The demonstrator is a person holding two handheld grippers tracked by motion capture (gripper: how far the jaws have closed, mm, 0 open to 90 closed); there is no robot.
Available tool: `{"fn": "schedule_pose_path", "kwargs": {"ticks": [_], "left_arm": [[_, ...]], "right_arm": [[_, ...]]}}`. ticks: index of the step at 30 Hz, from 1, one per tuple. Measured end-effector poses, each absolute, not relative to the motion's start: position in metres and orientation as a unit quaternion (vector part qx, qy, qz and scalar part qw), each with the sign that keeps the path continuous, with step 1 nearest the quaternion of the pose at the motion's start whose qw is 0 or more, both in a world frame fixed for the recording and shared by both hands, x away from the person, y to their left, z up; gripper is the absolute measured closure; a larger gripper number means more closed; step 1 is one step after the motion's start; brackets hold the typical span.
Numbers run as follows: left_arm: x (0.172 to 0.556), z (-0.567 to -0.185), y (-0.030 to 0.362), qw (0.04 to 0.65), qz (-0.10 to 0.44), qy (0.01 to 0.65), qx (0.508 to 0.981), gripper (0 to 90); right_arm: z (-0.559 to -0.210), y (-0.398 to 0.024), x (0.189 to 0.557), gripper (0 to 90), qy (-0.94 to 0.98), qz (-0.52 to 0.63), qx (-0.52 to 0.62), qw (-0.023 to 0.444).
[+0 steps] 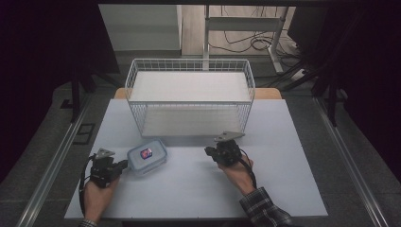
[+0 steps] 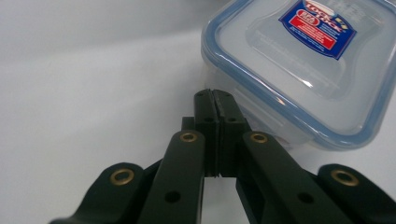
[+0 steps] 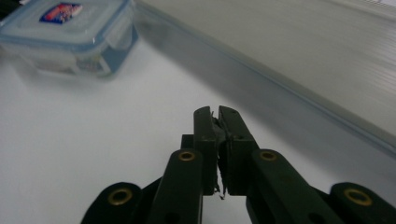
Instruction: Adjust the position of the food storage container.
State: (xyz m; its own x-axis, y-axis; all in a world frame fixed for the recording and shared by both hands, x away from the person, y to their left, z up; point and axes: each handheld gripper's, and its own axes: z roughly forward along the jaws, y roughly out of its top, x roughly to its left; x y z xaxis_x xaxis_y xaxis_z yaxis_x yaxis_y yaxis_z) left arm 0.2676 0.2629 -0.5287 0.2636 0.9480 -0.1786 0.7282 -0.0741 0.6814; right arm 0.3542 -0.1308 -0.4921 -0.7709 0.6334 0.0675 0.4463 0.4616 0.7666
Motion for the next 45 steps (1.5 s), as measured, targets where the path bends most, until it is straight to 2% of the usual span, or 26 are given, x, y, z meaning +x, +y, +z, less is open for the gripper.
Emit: {"fn": "schedule_pose_path", "kwargs": {"ticks": [11, 18, 25, 29, 31, 35, 39, 45], "left_arm": [[0.308, -0.531, 0.245, 0.363, 0.146, 0.566, 0.725, 89.9], [0.325, -0.53, 0.23, 0.382, 0.135, 0.545, 0.734, 90.0], [0.338, -0.529, 0.208, 0.399, 0.11, 0.527, 0.743, 90.0], [0.34, -0.529, 0.19, 0.405, 0.102, 0.515, 0.749, 90.0], [0.345, -0.534, 0.18, 0.414, 0.074, 0.512, 0.749, 90.0], [0.355, -0.528, 0.181, 0.414, 0.099, 0.511, 0.747, 90.0], [0.365, -0.528, 0.179, 0.416, 0.086, 0.501, 0.754, 90.0], [0.356, -0.525, 0.169, 0.403, 0.101, 0.5, 0.76, 90.0]], "right_arm": [[-0.507, -0.082, 0.379, 88.8, 0.85, 0.403, 0.322, 0.103], [-0.515, -0.072, 0.385, 88.9, 0.853, 0.395, 0.326, 0.103], [-0.518, -0.078, 0.395, 88.9, 0.844, 0.395, 0.351, 0.097], [-0.518, -0.088, 0.397, 89.0, 0.843, 0.38, 0.364, 0.113], [-0.518, -0.102, 0.399, 89.0, 0.836, 0.376, 0.383, 0.114], [-0.518, -0.115, 0.399, 88.6, 0.831, 0.378, 0.392, 0.115], [-0.518, -0.115, 0.4, 87.8, 0.832, 0.378, 0.392, 0.109], [-0.518, -0.109, 0.395, 88.7, 0.842, 0.365, 0.379, 0.114]]}}
